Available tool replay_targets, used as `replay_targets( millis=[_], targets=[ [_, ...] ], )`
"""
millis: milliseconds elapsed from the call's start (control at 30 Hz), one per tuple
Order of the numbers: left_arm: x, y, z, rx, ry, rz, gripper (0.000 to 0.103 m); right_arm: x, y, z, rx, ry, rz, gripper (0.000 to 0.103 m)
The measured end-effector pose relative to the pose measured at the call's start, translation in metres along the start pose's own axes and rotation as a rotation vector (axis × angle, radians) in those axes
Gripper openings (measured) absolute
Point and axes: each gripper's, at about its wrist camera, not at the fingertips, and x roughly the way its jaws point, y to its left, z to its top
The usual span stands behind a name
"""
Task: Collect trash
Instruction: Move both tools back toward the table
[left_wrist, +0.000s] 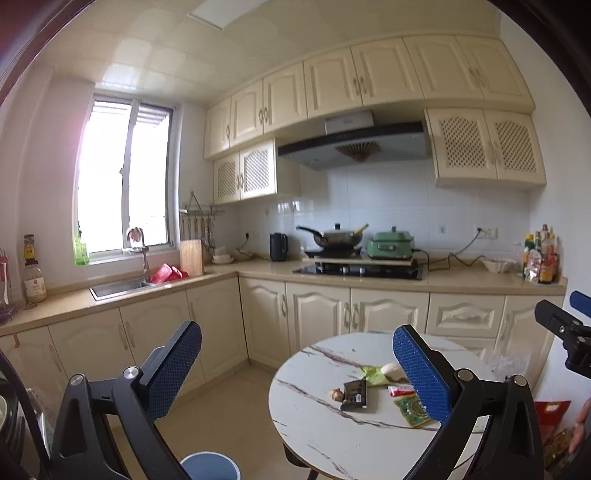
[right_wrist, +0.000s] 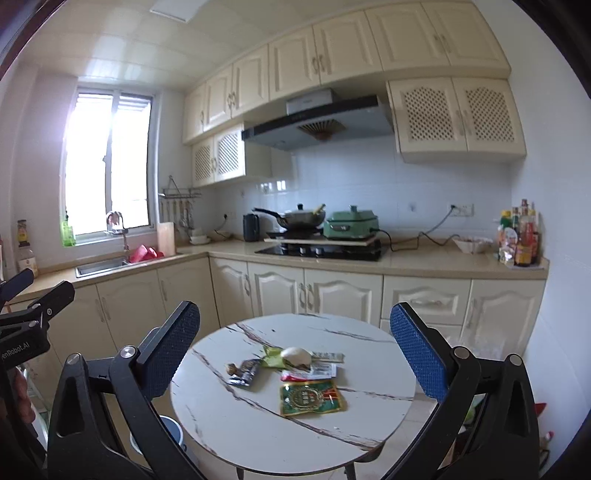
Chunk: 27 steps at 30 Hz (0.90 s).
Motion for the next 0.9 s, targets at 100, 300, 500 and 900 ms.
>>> replay_targets(
  millis=[100, 300, 500, 900],
  targets=[
    [0.054, -0.009, 0.003, -0.003, 0.088, -0.025, 0.102, 0.033, -0.013, -0.013, 0.015, 0.067, -0.027, 0.103],
    [0.167, -0.026, -0.013, -0.015, 0.312, -0.104, 0.102, 0.108, -0.031, -0.052, 0.025, 0.235, -0.056, 0.103],
    [0.270, -0.064, -0.031, 0.028, 0.506, -0.180, 0.102, 0.185, -0.051, -0.098, 0.023, 0.422, -0.083, 0.103],
    [0.383, -0.101, -0.069, 0.073, 0.710, -0.220, 0.085, 0.278, -0.083, -0.145, 0.013, 0.604, -0.101, 0.103]
  ],
)
